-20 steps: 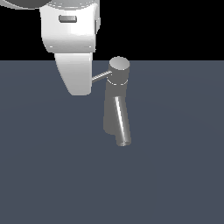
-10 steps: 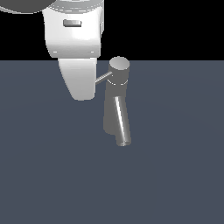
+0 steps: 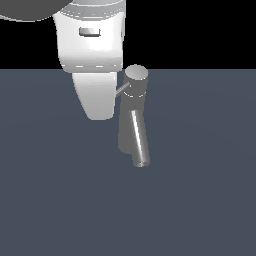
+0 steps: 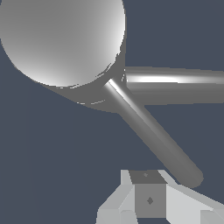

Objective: Turn on the faucet by rotating a designated handle.

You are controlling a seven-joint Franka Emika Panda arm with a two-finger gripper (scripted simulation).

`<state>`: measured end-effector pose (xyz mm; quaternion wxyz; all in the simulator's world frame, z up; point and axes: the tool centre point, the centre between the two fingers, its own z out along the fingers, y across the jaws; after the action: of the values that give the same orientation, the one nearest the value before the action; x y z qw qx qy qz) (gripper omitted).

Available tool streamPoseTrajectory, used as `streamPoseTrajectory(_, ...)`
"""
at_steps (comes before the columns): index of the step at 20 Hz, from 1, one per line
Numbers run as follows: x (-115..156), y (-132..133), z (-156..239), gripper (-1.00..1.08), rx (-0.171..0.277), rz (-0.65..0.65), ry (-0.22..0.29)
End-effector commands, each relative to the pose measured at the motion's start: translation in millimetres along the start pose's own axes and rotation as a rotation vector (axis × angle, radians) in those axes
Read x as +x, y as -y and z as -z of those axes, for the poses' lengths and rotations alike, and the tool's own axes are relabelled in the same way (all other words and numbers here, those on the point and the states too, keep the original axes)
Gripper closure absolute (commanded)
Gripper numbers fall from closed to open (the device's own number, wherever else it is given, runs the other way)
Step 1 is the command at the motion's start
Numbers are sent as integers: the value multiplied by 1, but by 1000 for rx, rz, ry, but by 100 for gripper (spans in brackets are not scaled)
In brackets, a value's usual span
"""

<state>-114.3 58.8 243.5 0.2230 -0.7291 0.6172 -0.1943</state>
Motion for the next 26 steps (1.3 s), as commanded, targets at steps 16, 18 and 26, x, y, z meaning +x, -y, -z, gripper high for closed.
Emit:
streamPoseTrajectory(16, 23, -19, 0, 108, -5, -24, -14)
streamPoseTrajectory(18, 25, -21, -1, 108, -5, -25, -14)
streamPoseTrajectory(26, 30, -28, 0, 108, -6, -26, -15)
